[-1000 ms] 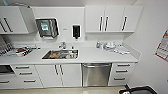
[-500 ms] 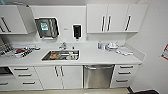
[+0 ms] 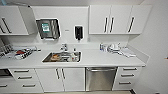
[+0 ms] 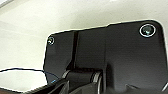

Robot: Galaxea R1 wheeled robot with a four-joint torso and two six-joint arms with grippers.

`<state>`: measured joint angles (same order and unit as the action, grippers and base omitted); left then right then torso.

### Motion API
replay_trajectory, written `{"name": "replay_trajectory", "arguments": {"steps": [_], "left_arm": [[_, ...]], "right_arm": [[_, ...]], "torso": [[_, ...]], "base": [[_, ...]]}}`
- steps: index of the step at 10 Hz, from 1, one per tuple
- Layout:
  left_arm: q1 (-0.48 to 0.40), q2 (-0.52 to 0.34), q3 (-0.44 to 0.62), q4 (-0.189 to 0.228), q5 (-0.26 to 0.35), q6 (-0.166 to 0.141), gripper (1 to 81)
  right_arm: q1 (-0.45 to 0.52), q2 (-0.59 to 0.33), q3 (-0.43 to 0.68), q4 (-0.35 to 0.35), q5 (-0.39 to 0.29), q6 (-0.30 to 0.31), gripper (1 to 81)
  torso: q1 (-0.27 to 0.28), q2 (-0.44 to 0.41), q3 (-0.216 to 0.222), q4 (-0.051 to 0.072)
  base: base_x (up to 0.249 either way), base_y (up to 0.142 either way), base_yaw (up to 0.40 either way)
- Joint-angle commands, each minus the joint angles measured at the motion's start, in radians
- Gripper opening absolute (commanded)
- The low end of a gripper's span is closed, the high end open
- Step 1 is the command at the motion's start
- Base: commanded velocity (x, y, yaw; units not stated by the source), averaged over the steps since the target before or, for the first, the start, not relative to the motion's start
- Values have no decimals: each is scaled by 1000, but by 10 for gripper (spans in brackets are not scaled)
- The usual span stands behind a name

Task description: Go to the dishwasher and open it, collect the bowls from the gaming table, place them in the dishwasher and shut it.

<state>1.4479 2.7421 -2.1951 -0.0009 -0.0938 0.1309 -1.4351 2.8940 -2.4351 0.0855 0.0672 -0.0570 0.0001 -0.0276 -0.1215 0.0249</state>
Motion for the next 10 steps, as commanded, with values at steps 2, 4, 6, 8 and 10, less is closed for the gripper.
{"name": "replay_trajectory", "arguments": {"steps": [2, 4, 6, 8, 10], "left_arm": [[-43, -16, 17, 2, 48, 3, 811], [-43, -16, 17, 2, 48, 1, 811], [-43, -13, 17, 2, 48, 1, 811], [-45, -10, 17, 2, 48, 0, 811], [-46, -10, 17, 2, 48, 0, 811]], "right_arm": [[51, -5, 13, -1, -67, -4, 811], [58, 0, 16, -1, -67, -3, 811], [63, 0, 13, 0, -69, -3, 811], [63, 0, 13, 0, -69, -3, 811], [63, -2, 13, -1, -69, -3, 811]], "torso": [[0, 0, 0, 0], [0, -1, 0, 0], [0, 0, 0, 0], [0, -1, 0, 0], [0, -1, 0, 0]], "base": [[96, 34, 0], [112, 0, 0], [121, 0, 0], [127, 0, 0], [127, 0, 0]]}}
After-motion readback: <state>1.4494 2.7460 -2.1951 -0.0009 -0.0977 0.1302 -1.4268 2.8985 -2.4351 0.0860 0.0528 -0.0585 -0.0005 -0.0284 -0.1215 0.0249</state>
